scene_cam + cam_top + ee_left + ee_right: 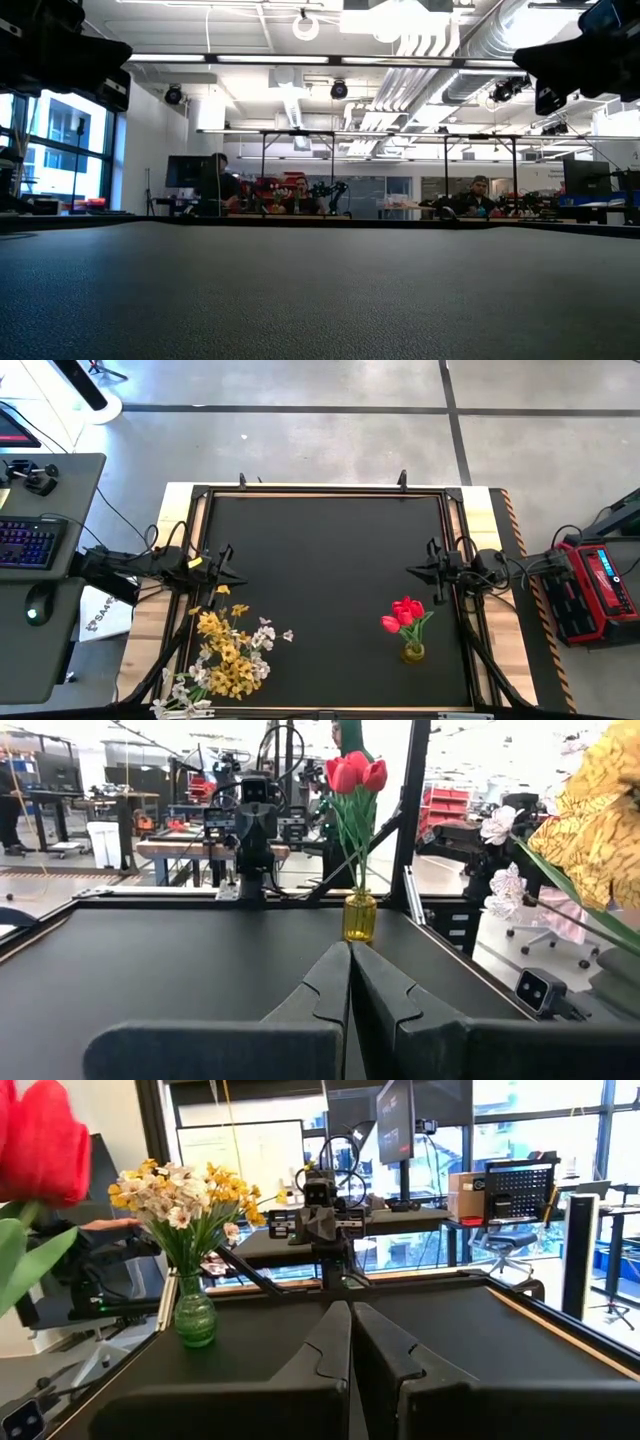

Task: Sort flowers into vase by color
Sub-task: Return to Home Position

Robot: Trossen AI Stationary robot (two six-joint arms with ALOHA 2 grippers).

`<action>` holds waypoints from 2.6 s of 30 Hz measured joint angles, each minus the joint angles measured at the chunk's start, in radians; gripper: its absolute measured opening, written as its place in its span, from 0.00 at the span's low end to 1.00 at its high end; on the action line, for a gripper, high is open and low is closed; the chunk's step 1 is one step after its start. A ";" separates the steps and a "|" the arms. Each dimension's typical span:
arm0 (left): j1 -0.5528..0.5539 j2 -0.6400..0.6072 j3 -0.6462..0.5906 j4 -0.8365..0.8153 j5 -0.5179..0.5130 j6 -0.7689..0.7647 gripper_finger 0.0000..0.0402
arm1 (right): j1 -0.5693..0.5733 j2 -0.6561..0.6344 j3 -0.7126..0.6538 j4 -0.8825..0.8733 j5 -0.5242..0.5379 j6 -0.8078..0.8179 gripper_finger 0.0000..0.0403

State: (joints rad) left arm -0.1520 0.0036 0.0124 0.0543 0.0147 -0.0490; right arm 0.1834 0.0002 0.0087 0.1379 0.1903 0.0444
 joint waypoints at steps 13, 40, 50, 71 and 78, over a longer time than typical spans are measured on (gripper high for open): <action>0.001 0.006 0.000 -0.013 -0.001 0.000 0.00 | -0.016 0.006 0.000 -0.002 0.001 0.000 0.00; 0.001 0.006 0.000 -0.006 -0.001 0.058 0.00 | -0.020 0.020 0.001 -0.107 -0.063 0.027 0.00; 0.001 0.006 0.000 -0.005 -0.001 0.053 0.00 | -0.020 0.020 0.002 -0.109 -0.063 0.027 0.00; 0.001 0.006 0.000 -0.005 -0.001 0.053 0.00 | -0.020 0.020 0.003 -0.111 -0.063 0.027 0.00; 0.001 0.006 0.000 -0.005 -0.001 0.053 0.00 | -0.019 0.020 0.003 -0.111 -0.063 0.027 0.00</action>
State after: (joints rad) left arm -0.1510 0.0101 0.0124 0.0490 0.0139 0.0036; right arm 0.1640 0.0201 0.0116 0.0265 0.1276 0.0711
